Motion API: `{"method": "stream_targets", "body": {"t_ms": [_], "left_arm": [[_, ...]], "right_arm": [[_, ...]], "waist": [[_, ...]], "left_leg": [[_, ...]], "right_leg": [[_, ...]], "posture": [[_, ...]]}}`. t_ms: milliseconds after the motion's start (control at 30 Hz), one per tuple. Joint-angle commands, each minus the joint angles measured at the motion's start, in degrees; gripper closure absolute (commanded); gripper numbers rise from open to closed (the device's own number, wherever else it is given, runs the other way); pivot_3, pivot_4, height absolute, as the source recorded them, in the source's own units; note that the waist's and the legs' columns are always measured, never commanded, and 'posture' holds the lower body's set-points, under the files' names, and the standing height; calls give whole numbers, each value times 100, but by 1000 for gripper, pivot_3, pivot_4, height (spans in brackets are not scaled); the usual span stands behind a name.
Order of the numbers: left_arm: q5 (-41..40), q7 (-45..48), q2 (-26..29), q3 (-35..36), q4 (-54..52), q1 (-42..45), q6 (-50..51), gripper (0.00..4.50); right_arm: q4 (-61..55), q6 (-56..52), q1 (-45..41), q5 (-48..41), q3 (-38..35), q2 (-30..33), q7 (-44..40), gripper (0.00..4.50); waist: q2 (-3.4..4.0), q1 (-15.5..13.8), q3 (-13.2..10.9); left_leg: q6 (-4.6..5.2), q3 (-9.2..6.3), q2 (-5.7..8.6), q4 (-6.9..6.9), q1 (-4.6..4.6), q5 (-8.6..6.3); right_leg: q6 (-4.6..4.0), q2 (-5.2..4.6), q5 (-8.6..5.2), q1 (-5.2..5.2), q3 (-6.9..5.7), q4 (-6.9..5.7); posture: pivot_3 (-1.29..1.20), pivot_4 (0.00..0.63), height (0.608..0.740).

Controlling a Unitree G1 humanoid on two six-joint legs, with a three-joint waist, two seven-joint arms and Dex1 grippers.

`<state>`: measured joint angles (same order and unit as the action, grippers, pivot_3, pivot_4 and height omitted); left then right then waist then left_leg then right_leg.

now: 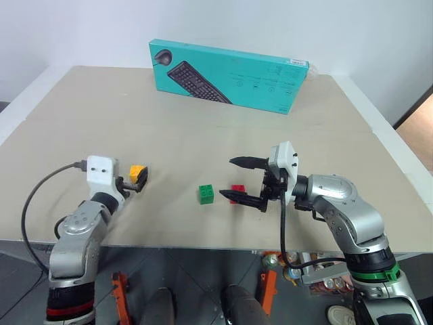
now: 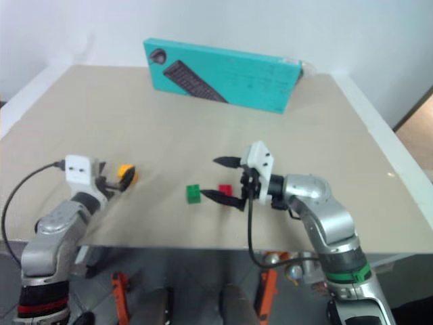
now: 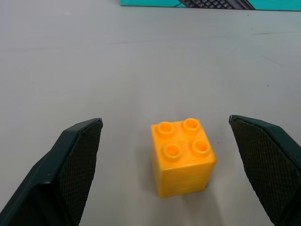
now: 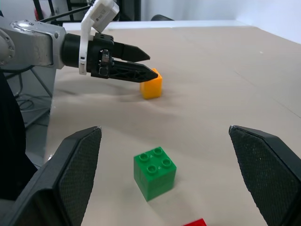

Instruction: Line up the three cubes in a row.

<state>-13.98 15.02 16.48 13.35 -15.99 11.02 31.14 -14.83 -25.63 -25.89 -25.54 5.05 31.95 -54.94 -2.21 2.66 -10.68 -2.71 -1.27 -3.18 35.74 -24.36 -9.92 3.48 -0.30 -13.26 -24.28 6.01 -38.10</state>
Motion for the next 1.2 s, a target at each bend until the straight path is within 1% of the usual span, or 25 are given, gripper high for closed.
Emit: {"method": "stream_targets", "body": {"t_ms": [33,200,233,267,300,333,433,467,500,533,600,667,733,833,900,967,1067,1200], "left_arm": [[26,-53,-14,-53,67,121,-228,44],[-8,-145,-43,-58,398,256,-132,44],[-17,-157,-42,-62,460,278,-95,431],[-54,-150,-55,-58,506,296,-90,585],[-50,-140,-50,-79,548,310,-107,951],[-42,-128,-42,-103,581,319,-124,1168],[-18,-126,-19,-153,666,345,-90,2282],[-24,-120,-9,-156,687,347,-66,2525],[-22,-118,6,-154,709,348,-60,3017],[-17,-117,23,-154,724,349,-45,3160],[-33,-30,95,-159,772,375,-42,3151],[-163,261,212,-159,796,449,-156,3151],[-294,1014,517,-344,729,467,-469,3151],[-474,2574,1199,-764,680,318,-1071,3151],[-455,3580,1709,-1066,828,262,-1574,3151],[-429,4299,2063,-1289,1056,321,-1935,3151],[-514,5130,2291,-1518,1571,684,-2223,3151],[-343,5727,2274,-1730,2388,1243,-2677,3151]], "right_arm": [[-127,98,-50,23,-46,78,-29,0],[-160,92,-25,31,-47,80,-3,0],[-165,93,-21,35,-48,78,3,0],[-169,93,-18,38,-49,77,6,0],[-173,94,-14,43,-50,75,10,0],[-177,97,-8,47,-50,74,10,0],[-181,110,8,62,-47,68,16,0],[-183,116,13,68,-46,67,16,0],[-184,118,16,71,-48,65,16,0],[-184,121,20,75,-51,63,14,0],[-178,136,25,90,-56,64,9,0],[-169,158,24,106,-58,67,7,0],[-159,170,14,108,-61,73,6,0],[-148,177,-8,109,-67,89,-4,0],[-135,189,-19,117,-69,106,-18,0],[-125,204,-23,127,-71,122,-25,0],[-143,194,-23,123,-85,150,-16,0],[-268,130,32,75,-129,196,18,0]], "waist": [[0,0,0],[0,0,0],[0,0,0],[0,1,0],[0,1,0],[0,1,0],[0,1,0],[0,1,0],[0,1,0],[0,1,0],[0,1,0],[0,1,0],[0,4,0],[0,6,0],[1,7,-1],[1,7,-1],[2,7,-1],[2,0,-1]], "left_leg": [[0,1,0,-1,0,0],[0,0,0,-3,0,0],[0,0,0,-3,0,0],[0,0,0,-2,0,0],[0,1,0,-2,0,0],[0,0,0,-2,0,0],[0,1,0,-2,0,0],[0,1,0,-2,0,0],[0,0,0,-2,0,0],[0,0,0,-3,0,0],[0,0,0,-3,0,0],[0,0,0,-3,0,0],[-1,0,0,-2,1,0],[-2,1,0,-5,-1,1],[-3,7,0,-11,0,0],[-4,9,-1,-18,0,0],[-3,9,-2,-25,-1,0],[-3,8,-3,-23,-5,0]], "right_leg": [[1,-1,0,0,1,0],[2,0,0,0,0,0],[2,0,0,0,0,0],[2,0,0,0,0,0],[2,0,0,0,1,0],[2,0,0,0,1,0],[2,-1,0,0,1,0],[2,0,0,-1,0,0],[2,0,0,-1,1,0],[2,0,0,-1,0,0],[2,0,0,-1,0,0],[1,0,0,-1,0,0],[0,0,1,-2,0,0],[-4,0,-1,-5,0,1],[-6,-3,-4,-7,2,3],[-11,-4,-9,-10,2,5],[-14,-4,-12,-15,1,5],[-13,-4,-13,-15,-2,5]], "posture": [[0,150,740],[0,150,740],[0,150,740],[0,150,740],[0,150,740],[0,150,740],[0,150,740],[0,150,740],[0,150,740],[0,150,740],[0,150,740],[0,150,740],[0,150,740],[0,150,740],[0,150,740],[0,150,740],[0,150,740],[0,150,740]]}}
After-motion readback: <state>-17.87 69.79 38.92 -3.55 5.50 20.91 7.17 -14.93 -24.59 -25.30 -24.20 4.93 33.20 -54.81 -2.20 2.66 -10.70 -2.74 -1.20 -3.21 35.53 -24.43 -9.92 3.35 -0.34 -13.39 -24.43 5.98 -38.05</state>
